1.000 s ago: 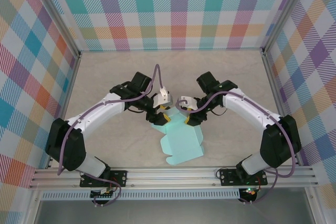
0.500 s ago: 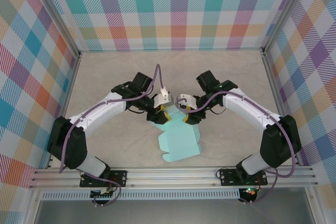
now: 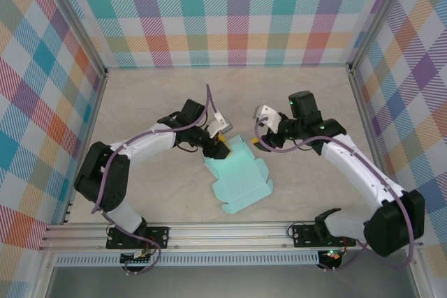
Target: Fold the paper box
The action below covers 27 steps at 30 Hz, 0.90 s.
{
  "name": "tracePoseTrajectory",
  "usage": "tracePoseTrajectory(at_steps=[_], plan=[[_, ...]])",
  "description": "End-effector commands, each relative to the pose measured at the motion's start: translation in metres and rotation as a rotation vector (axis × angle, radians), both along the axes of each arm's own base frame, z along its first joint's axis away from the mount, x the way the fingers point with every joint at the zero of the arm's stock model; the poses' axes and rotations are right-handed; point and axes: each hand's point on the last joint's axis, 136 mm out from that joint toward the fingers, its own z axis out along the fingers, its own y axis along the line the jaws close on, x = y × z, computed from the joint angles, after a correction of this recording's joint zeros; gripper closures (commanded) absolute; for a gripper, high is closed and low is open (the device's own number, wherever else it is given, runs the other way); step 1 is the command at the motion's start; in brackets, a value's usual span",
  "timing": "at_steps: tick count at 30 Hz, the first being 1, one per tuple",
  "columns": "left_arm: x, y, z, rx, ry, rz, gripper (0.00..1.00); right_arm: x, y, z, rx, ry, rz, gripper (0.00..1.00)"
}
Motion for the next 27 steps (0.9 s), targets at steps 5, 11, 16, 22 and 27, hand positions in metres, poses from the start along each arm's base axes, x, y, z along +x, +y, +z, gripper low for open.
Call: tracePoseTrajectory(at_steps=[5, 11, 16, 22, 27], plan=[[0.066, 0.005, -0.015, -0.058, 0.183, 0.392, 0.5, 0.069, -0.069, 0.031, 0.25, 0.258, -0.82, 0.23], [0.093, 0.017, -0.04, -0.071, 0.284, 0.578, 0.49, 0.054, -0.116, -0.019, 0.229, 0.727, -1.279, 0.24], [0.1, 0.035, -0.046, -0.042, 0.273, 0.653, 0.42, 0.027, -0.089, -0.047, 0.356, 1.095, -1.284, 0.25], [0.1, 0.056, -0.052, -0.017, 0.279, 0.755, 0.34, 0.005, -0.049, -0.052, 0.417, 1.343, -1.265, 0.24], [0.097, 0.065, -0.058, -0.016, 0.281, 0.788, 0.34, 0.003, -0.031, -0.062, 0.396, 1.37, -1.278, 0.25]])
